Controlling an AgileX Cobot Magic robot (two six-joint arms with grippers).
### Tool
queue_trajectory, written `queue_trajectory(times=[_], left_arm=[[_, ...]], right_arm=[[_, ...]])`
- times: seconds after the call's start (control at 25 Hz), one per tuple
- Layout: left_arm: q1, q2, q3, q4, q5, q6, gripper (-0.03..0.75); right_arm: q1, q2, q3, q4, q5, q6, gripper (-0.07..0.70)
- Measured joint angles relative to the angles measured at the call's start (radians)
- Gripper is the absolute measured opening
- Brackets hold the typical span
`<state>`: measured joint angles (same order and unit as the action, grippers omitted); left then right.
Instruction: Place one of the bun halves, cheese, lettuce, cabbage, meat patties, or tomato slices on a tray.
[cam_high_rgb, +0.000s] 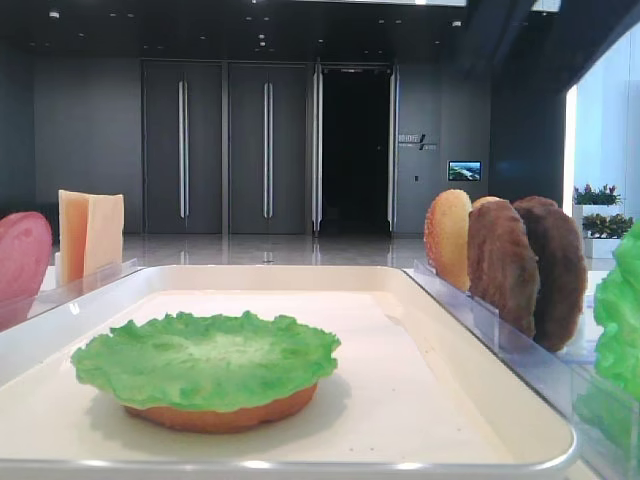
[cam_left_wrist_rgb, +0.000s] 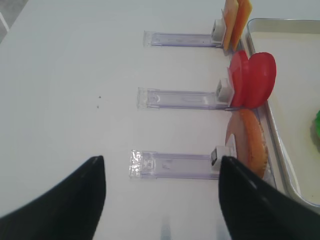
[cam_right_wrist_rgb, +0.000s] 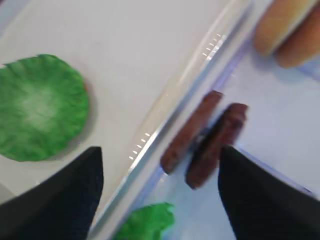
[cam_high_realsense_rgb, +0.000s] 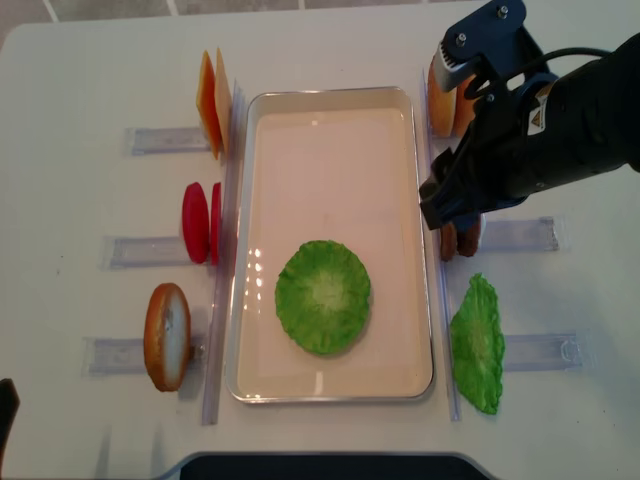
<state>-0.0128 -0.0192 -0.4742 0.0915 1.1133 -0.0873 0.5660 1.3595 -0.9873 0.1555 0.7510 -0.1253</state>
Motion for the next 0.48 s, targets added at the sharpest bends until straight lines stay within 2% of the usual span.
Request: queue_trajectory(times=[0.08,0.24,0.48], left_arm=[[0.000,0.000,0.000,0.000,0.000,0.000,0.535],[0.000,0.000,0.000,-0.001,0.000,0.000,0.535],[0.000,0.000,0.000,-0.001,0.000,0.000,0.535]], right_arm=[[0.000,-0.002,-0.043,-0.137,0.083,0.096,0.493],[0.000,-0.003,-0.096,-0.231,0.180,0.180,0.493],[-0.011,-0.003,-0.108,-0.285,0.223,0.273,0.493]])
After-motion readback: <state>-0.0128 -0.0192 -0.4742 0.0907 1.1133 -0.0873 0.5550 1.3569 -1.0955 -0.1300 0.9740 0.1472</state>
